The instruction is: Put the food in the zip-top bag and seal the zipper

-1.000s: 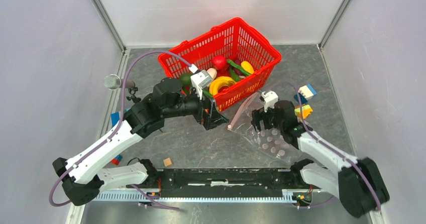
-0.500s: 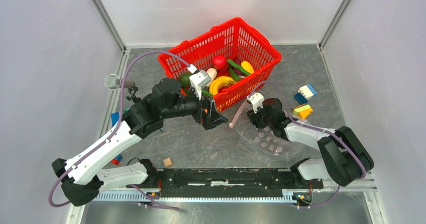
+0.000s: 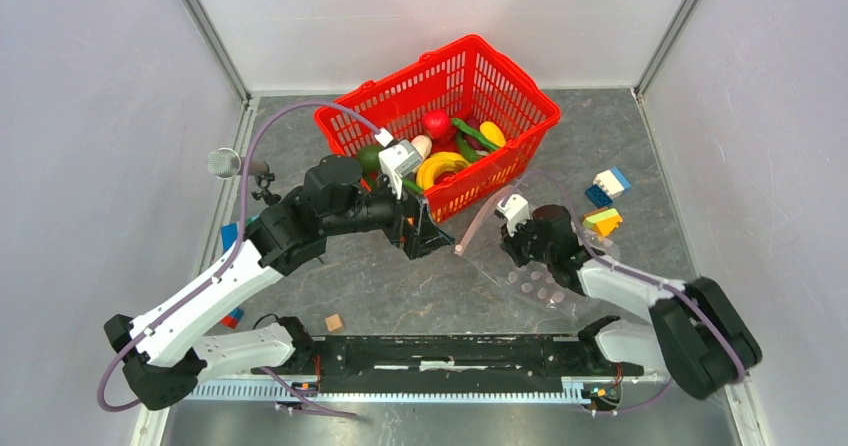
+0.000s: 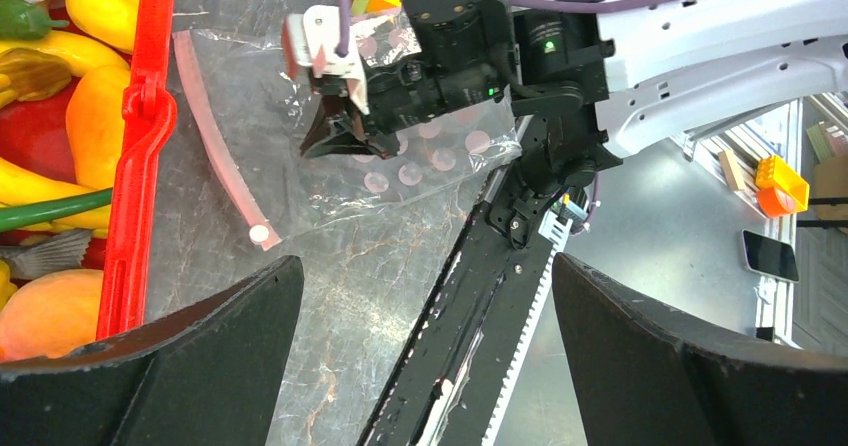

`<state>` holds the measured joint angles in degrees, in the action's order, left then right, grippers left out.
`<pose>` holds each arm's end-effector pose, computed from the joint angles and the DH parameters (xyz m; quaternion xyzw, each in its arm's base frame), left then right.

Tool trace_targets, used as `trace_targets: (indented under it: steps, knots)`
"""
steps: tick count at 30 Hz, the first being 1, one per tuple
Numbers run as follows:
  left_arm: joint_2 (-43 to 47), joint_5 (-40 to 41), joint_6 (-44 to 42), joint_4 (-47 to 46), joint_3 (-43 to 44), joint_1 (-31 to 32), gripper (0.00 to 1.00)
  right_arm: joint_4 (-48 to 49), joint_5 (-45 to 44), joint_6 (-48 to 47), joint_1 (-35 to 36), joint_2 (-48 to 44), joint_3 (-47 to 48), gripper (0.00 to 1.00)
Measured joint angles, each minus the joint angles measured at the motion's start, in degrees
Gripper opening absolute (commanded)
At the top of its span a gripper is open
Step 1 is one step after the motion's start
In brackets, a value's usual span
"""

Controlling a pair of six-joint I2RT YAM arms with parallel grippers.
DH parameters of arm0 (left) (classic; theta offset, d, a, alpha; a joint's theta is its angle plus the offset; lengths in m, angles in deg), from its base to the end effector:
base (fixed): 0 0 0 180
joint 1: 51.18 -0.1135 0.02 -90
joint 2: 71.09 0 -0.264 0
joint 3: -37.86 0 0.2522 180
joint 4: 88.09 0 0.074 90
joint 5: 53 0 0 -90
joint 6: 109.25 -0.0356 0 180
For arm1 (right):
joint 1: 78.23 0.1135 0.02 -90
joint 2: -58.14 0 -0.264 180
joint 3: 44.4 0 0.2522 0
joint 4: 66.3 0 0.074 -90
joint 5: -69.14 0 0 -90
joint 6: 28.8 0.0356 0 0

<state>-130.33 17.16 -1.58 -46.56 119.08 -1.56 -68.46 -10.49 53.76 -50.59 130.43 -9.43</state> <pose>0.1334 -0.1755 0.3988 0.3170 0.7463 -0.4319 0.3950 0.1958 0.1098 0.1428 -0.3082 0.8472 0.1550 0.4041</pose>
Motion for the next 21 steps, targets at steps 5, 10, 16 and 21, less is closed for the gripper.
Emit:
trace_targets:
  steps: [5,10,16,21]
  knots:
    - [0.3,-0.2,0.0,0.0,-0.5,0.0,1.00,-2.3,9.4,-1.0,2.2,-8.5,-1.2,0.19]
    - [0.9,0.0,0.0,0.0,-1.2,0.0,1.00,-3.4,7.8,4.7,7.5,-13.6,-1.2,0.75]
    - [4.1,2.5,0.0,0.0,-2.6,0.0,1.00,9.1,-9.1,32.8,15.9,-19.8,-8.5,0.79]
    - [7.3,6.4,0.0,0.0,-3.2,0.0,1.00,15.9,-20.7,56.0,24.5,-17.6,-14.7,0.84]
